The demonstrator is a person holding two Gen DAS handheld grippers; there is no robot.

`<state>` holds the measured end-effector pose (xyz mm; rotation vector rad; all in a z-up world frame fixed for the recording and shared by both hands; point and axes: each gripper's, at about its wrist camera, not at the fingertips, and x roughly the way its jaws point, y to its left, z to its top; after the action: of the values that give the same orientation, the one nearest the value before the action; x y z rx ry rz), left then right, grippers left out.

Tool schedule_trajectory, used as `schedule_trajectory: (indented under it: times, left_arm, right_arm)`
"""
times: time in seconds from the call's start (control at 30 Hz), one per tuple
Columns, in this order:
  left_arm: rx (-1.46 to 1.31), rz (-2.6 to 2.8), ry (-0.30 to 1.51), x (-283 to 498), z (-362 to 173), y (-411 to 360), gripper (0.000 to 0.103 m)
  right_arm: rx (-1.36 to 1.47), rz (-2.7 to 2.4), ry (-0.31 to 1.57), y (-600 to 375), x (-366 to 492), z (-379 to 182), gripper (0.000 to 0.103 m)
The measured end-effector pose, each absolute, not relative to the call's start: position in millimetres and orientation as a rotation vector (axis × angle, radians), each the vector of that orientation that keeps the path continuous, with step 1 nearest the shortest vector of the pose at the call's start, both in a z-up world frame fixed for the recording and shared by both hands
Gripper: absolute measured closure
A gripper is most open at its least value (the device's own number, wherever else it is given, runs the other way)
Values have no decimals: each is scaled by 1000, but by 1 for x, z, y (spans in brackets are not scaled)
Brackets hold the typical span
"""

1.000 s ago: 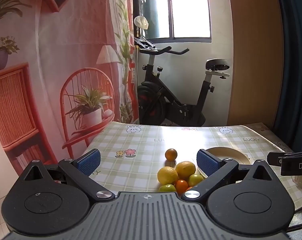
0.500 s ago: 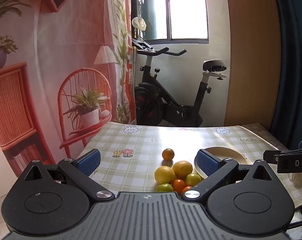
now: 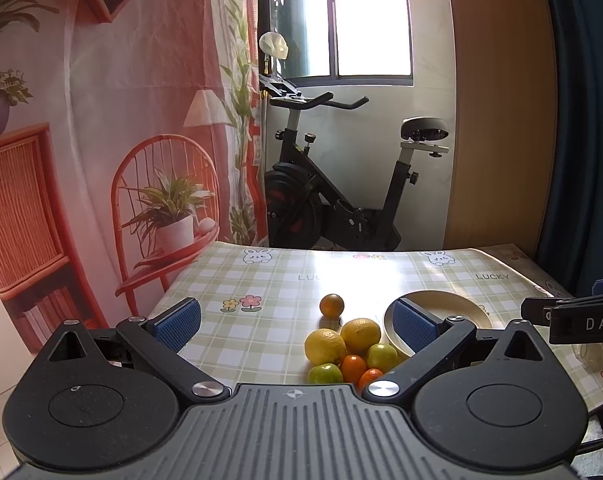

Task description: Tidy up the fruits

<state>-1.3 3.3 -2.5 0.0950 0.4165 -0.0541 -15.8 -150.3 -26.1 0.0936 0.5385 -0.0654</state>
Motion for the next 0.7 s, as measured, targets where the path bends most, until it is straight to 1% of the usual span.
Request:
schedule_trajectory:
  times: [0.7]
  left_arm:
    - [92, -57, 422, 0, -6, 4, 0]
  right_arm:
    - [96, -64, 539, -151, -16, -26, 0]
